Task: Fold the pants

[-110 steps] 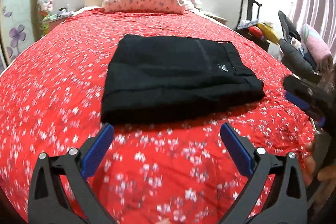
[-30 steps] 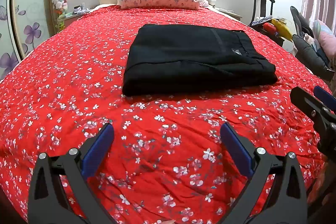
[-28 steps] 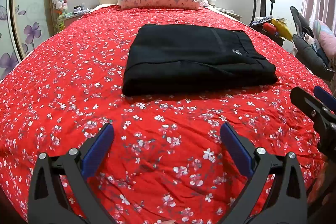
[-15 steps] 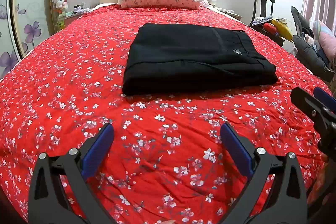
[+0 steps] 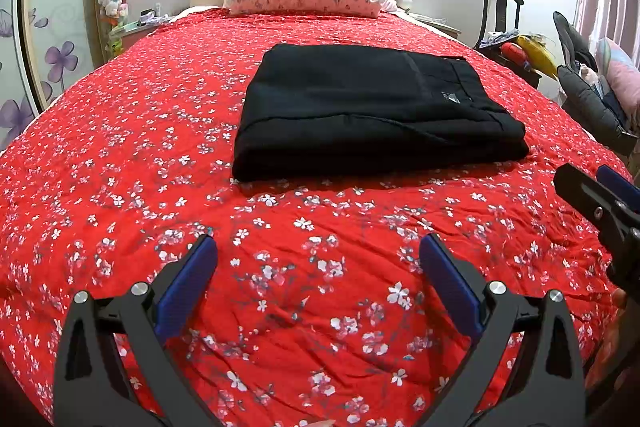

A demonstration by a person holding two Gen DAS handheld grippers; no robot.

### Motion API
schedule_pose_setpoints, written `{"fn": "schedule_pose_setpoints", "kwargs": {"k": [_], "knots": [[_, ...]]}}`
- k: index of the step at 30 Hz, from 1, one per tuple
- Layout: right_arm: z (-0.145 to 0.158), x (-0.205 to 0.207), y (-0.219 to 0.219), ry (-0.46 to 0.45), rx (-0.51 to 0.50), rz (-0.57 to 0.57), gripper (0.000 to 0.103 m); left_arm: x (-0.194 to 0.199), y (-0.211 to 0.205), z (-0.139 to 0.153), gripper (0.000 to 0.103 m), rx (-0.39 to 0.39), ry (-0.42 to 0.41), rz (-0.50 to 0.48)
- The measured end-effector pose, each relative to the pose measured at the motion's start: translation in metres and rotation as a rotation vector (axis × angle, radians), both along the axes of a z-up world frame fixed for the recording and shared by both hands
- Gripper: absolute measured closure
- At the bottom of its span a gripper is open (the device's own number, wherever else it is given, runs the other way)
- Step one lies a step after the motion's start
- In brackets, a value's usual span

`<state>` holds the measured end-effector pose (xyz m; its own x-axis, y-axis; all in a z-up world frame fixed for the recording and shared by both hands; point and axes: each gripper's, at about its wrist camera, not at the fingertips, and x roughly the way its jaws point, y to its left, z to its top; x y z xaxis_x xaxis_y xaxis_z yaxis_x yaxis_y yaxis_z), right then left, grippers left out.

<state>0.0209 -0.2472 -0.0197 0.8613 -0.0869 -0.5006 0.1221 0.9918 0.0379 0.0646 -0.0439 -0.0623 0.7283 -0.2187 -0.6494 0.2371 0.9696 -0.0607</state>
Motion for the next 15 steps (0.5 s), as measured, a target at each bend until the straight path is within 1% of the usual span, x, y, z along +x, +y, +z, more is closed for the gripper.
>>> {"fn": "schedule_pose_setpoints", "kwargs": {"k": [10,15], "knots": [[0.0001,-0.0004,-0.0007,0.005,0.003,-0.002,0.001,-0.0008,0.0027,0.0003,0.002,-0.005,-0.015,0.015],[0.0005,0.0018,-0.0038,0.007,0.006,0.000,0.001,-0.0001,0.0041,0.0013,0.002,-0.008,-0.008,0.014]]}}
